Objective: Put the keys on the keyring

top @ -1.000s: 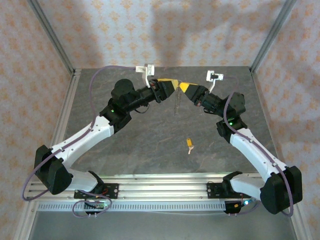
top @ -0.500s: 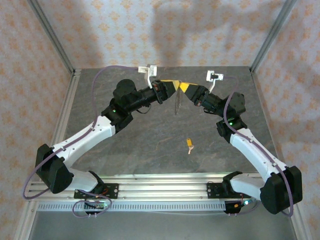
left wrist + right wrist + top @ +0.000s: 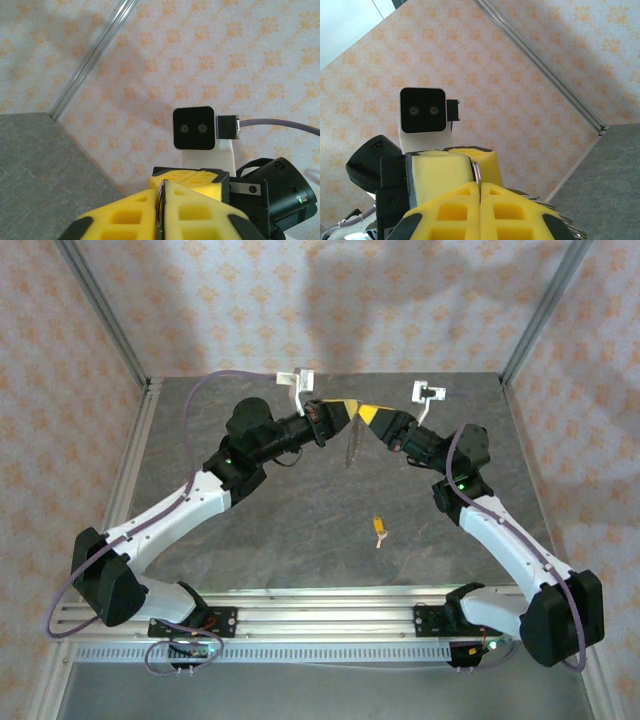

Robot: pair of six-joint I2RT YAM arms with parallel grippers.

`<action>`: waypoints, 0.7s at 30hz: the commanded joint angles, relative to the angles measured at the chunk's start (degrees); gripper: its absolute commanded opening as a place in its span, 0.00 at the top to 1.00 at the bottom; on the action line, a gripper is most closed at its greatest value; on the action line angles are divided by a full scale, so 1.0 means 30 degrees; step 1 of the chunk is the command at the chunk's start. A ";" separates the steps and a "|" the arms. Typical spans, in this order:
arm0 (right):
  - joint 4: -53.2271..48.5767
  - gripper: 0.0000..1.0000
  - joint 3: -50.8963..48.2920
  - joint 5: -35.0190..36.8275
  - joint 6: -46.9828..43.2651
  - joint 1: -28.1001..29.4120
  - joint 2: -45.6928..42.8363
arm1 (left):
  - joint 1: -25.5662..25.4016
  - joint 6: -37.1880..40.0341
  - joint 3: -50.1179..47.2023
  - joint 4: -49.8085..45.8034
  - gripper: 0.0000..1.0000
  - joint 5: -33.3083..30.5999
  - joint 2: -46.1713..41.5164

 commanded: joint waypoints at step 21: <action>-0.4860 0.52 0.0625 -0.0270 -0.2233 -0.2806 -0.2547 | -0.0357 0.6723 0.2830 -0.4737 1.00 0.2667 -0.0580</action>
